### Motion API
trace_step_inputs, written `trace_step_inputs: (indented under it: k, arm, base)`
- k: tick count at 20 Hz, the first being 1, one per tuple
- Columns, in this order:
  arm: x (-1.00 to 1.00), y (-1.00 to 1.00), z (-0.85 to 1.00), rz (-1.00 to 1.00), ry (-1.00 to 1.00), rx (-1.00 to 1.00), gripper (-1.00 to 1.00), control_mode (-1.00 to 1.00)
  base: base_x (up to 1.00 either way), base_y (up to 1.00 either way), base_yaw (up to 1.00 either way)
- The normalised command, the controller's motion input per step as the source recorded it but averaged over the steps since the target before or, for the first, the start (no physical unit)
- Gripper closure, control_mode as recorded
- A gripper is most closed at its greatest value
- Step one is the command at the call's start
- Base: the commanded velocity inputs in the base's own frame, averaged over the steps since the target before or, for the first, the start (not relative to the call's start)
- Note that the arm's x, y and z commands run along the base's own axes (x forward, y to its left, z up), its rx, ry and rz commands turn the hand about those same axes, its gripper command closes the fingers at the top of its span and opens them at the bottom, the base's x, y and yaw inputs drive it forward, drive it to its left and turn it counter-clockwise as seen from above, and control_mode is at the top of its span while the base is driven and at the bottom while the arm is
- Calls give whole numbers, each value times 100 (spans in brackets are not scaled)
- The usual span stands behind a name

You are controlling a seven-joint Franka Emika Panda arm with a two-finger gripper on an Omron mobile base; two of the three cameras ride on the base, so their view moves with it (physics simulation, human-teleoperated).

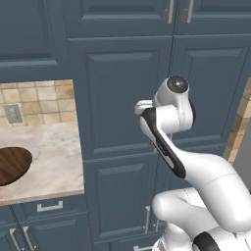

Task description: Open the cabinet and setup a tea strainer by placing it in the bowl upright.

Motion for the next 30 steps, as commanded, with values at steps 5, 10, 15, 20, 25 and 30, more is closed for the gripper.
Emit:
trace_step_inputs:
  k: [5,10,15,20,25,30]
  arm:
    - [9,-9,-3,0,0,0,100,-100]
    - [3,-9,-16,0,-7,0,100,-100]
    - [-8,3,-2,0,-11,0,100,-100]
    - [-29,6,0,-14,0,-1,100,-100]
    - [-62,12,9,-16,0,-2,100,-100]
    - [-99,27,11,-17,0,0,100,-100]
  base:
    - [0,0,0]
    - [0,0,0]
    - [0,0,0]
    - [0,0,0]
    - [0,0,0]
    - [0,0,0]
